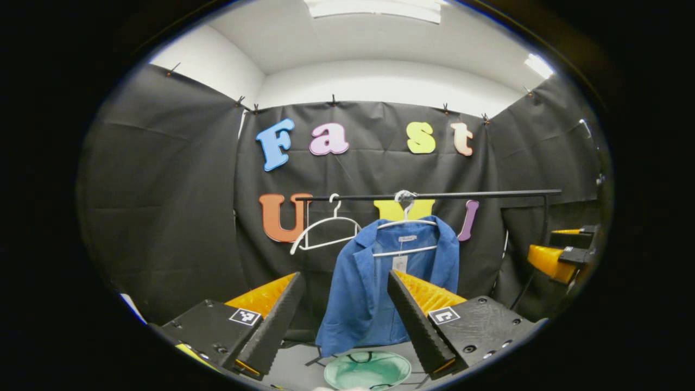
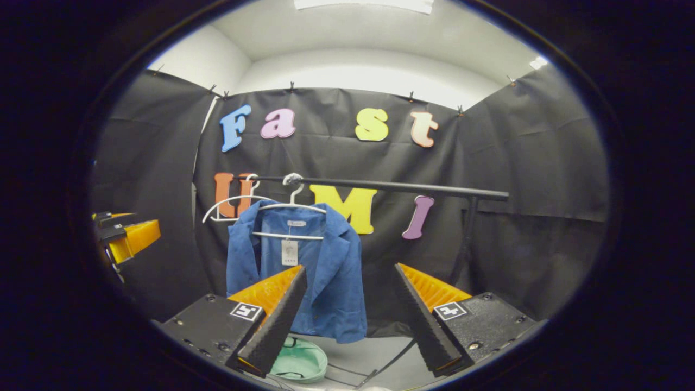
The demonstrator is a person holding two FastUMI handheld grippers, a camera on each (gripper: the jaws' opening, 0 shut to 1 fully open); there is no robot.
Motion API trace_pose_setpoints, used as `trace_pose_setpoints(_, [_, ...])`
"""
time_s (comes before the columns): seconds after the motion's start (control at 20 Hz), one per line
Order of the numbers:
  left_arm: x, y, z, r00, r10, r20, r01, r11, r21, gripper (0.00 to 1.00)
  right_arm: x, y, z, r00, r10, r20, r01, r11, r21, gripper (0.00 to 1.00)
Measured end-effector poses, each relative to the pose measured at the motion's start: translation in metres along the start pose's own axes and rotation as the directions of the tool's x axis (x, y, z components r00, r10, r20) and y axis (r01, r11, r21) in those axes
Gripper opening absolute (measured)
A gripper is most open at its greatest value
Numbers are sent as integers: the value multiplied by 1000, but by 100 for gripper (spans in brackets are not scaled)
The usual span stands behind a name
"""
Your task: Grasp the clothes on the hanger with both hands and then place them into the laundry hamper below.
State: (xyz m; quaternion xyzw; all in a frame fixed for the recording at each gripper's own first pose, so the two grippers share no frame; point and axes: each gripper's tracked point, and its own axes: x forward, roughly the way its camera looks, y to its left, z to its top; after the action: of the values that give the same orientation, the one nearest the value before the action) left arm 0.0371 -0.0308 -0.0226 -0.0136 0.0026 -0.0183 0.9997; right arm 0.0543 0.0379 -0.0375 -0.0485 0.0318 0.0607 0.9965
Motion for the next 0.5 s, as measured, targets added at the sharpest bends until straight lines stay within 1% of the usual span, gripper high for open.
trace_pose_setpoints(0.1, [15,-6,-10,1000,20,-13,-20,1000,6,100,23,1,-11,999,22,-24,-23,1000,-6,100])
trace_pose_setpoints(0.25, [40,-16,-29,998,54,-45,-53,998,17,100,58,0,-19,998,37,-42,-37,999,-3,100])
trace_pose_setpoints(0.35, [57,-17,-38,995,86,-43,-85,996,20,100,81,2,-24,997,55,-51,-55,998,-2,100])
trace_pose_setpoints(0.5, [83,-24,-52,992,111,-54,-110,993,32,100,116,4,-32,994,84,-66,-86,996,-21,100])
